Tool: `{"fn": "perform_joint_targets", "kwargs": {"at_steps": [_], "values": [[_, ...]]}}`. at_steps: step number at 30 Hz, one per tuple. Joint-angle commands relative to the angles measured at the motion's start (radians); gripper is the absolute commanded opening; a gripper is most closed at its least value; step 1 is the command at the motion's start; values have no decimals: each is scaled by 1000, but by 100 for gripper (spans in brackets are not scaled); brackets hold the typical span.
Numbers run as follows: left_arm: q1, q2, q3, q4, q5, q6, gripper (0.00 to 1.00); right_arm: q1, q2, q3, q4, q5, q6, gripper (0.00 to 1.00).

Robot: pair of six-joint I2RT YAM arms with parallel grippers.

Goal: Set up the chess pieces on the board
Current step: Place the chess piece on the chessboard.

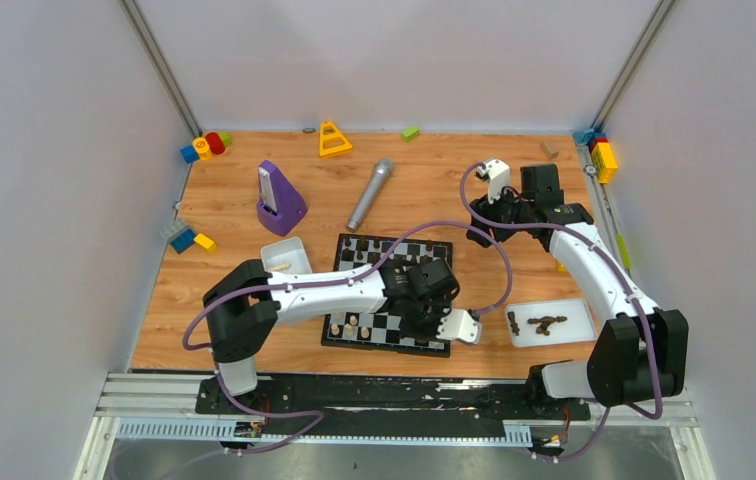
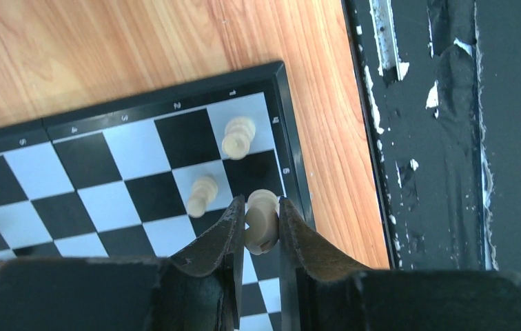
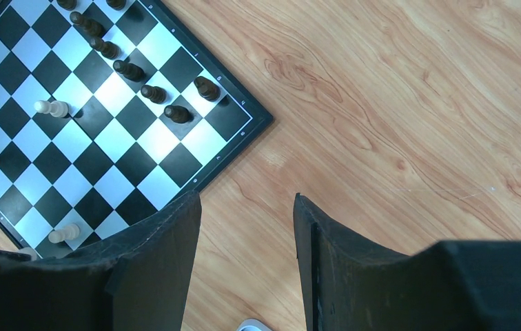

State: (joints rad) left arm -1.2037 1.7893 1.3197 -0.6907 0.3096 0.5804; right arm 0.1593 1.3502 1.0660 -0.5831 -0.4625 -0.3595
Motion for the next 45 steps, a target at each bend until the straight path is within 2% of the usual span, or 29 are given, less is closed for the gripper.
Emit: {"fn": "perform_joint_targets", "kwargs": {"at_steps": [1, 21, 41, 45], "values": [[-22, 33, 49, 51, 23, -17, 17, -2, -10, 8, 35, -29, 3, 53], [-33, 79, 44, 79, -29, -14, 17, -1, 0, 9, 27, -41, 1, 52], [-35, 82, 48, 40, -20, -11, 19, 6, 13, 11, 24, -39, -2, 52], [-34, 84, 47, 46, -35, -18, 26, 10, 19, 11, 22, -39, -2, 52]]}}
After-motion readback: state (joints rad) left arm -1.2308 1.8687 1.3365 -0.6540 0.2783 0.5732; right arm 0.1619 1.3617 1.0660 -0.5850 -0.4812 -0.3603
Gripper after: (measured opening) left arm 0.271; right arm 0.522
